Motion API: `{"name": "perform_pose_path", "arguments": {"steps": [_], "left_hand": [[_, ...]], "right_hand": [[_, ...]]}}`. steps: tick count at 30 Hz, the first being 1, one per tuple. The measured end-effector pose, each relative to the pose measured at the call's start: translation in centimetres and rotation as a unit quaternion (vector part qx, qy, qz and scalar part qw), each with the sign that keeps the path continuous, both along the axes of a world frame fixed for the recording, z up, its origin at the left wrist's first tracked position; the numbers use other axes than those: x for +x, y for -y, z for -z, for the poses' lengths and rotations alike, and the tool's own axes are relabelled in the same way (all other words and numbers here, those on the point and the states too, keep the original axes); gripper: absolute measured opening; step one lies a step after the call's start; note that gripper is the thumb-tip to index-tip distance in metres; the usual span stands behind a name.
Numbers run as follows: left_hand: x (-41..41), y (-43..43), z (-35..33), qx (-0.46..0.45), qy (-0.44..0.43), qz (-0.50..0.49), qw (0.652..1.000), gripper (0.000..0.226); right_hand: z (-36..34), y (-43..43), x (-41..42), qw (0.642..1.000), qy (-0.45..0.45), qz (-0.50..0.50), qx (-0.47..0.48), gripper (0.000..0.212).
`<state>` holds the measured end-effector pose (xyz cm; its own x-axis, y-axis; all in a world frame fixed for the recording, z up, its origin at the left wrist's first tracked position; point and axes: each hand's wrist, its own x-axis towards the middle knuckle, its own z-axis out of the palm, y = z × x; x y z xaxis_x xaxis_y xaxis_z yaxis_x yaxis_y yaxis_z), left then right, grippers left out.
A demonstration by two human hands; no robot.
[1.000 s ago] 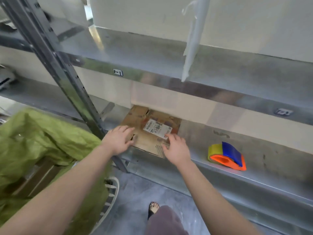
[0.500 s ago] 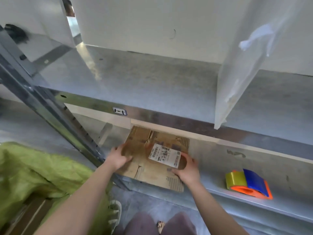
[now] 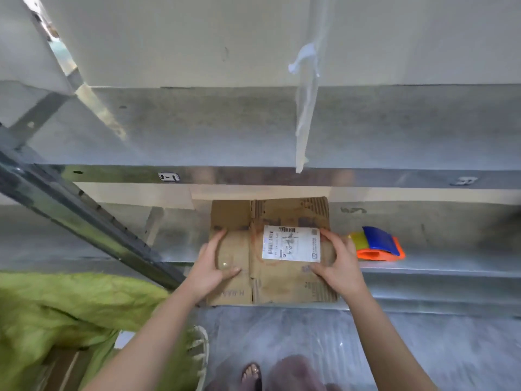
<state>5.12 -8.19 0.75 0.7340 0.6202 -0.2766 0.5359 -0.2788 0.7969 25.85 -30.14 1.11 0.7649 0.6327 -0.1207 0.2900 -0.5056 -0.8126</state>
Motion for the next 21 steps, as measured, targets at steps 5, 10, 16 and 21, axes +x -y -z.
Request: {"name": "perform_pose_path", "arguments": {"steps": [5, 10, 16, 21], "left_hand": [[4.5, 6.0, -0.7, -0.027, 0.062, 0.045, 0.997, 0.116], [11.3, 14.4, -1.8, -0.074, 0.123, 0.053, 0.988, 0.108], [20.7, 25.6, -2.4, -0.084, 0.147, 0.052, 0.984, 0.107], [27.0, 32.1, -2.9, -0.055, 0.147, 0.055, 0.986, 0.119]], "right_hand": [[-1.8, 7.9, 1.9, 0.997, 0.037, 0.046, 0.042, 0.085], [-2.8, 17.6, 7.7, 0.992, 0.055, 0.089, 0.075, 0.088], [-3.3, 28.9, 16.8, 0.992, 0.035, 0.108, 0.055, 0.107], [-2.7, 34.0, 22.9, 0.991, 0.024, 0.132, 0.028, 0.115]]}}
